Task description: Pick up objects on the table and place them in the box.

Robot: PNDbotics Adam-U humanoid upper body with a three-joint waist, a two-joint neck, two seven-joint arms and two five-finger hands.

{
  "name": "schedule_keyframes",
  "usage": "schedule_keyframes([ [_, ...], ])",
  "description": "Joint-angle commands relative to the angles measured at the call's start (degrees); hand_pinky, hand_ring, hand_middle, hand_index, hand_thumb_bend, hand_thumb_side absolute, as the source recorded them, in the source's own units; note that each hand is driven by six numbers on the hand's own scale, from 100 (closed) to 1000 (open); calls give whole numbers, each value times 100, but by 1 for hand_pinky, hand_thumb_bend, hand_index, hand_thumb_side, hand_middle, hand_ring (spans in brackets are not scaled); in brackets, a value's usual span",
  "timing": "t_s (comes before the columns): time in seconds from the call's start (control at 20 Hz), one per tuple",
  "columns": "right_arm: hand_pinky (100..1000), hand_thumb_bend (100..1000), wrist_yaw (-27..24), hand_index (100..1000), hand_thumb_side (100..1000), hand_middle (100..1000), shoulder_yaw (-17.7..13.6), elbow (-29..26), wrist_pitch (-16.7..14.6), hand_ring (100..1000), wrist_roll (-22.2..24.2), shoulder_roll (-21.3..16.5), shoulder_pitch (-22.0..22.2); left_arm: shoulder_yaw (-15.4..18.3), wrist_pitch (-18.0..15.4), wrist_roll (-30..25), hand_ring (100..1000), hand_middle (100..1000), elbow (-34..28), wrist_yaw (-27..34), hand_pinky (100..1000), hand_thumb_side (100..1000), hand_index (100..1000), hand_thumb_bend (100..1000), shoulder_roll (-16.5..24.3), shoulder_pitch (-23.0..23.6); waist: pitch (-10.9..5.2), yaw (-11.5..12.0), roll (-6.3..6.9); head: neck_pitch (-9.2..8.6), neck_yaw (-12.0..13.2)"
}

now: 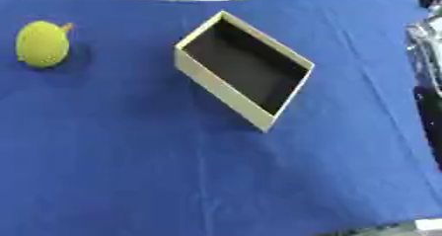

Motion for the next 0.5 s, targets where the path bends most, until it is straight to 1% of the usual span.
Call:
schedule_keyframes([
  [0.05, 812, 137, 51, 864, 935, 810, -83, -119, -18, 819, -27, -189, -33, 129, -43, 43, 898, 909, -96, -49, 851, 493, 923, 767, 95, 15, -25, 67, -8, 129, 291],
  [0.2, 811, 135, 71, 864, 938, 810, -122, -119, -48, 818, -76, -200, 0, 166, -65, 86, 900, 912, -96, -90, 854, 496, 926, 750, 21, 68, 72, 248, -63, 222, 453],
  [0.35, 811, 134, 95, 864, 941, 810, -150, -119, -71, 818, -116, -214, 28, 200, -152, 90, 902, 914, -96, -131, 858, 497, 922, 720, -42, 136, 151, 431, -115, 285, 499],
  [0.5, 811, 134, 121, 865, 941, 810, -158, -119, -91, 818, -135, -218, 35, 229, -212, 89, 903, 914, -96, -192, 859, 498, 923, 719, -82, 207, 192, 532, -139, 313, 524],
])
